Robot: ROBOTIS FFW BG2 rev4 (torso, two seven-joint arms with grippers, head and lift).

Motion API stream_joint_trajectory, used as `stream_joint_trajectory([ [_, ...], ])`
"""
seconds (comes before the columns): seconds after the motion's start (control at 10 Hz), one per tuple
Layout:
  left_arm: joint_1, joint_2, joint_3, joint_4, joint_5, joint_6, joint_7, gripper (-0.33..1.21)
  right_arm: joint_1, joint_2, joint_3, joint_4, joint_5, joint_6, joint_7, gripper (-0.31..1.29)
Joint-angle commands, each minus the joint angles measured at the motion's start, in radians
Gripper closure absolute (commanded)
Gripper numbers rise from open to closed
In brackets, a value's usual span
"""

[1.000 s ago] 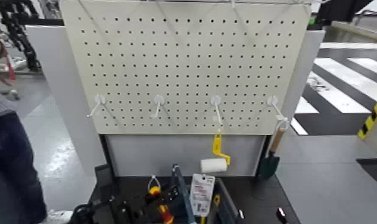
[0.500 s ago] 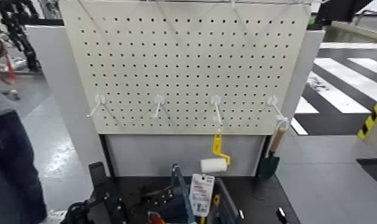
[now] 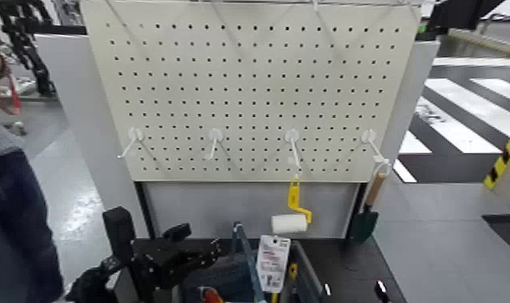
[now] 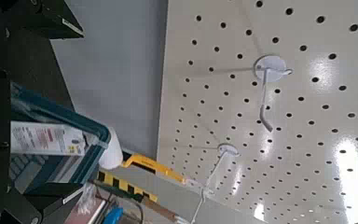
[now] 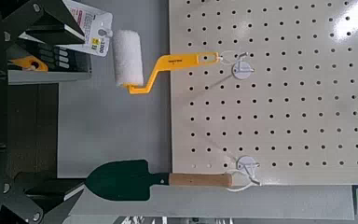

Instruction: Put the red screwdriver into the crate.

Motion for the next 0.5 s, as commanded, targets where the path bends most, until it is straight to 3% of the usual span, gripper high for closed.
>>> stream_joint_trajectory([
  [0.1, 0.073, -0.030, 0.019, -0.036, -0.121, -0.145, 0.131, 0.13, 0.002, 0.000, -0.004, 0.000, -0.005, 0.001, 0.002, 0.19],
  [0.5, 0.194, -0.124, 0.049, -0.032, -0.228, -0.371, 0.354, 0.13, 0.006, 0.006, -0.009, -0.002, -0.016, 0.003, 0.006, 0.20],
])
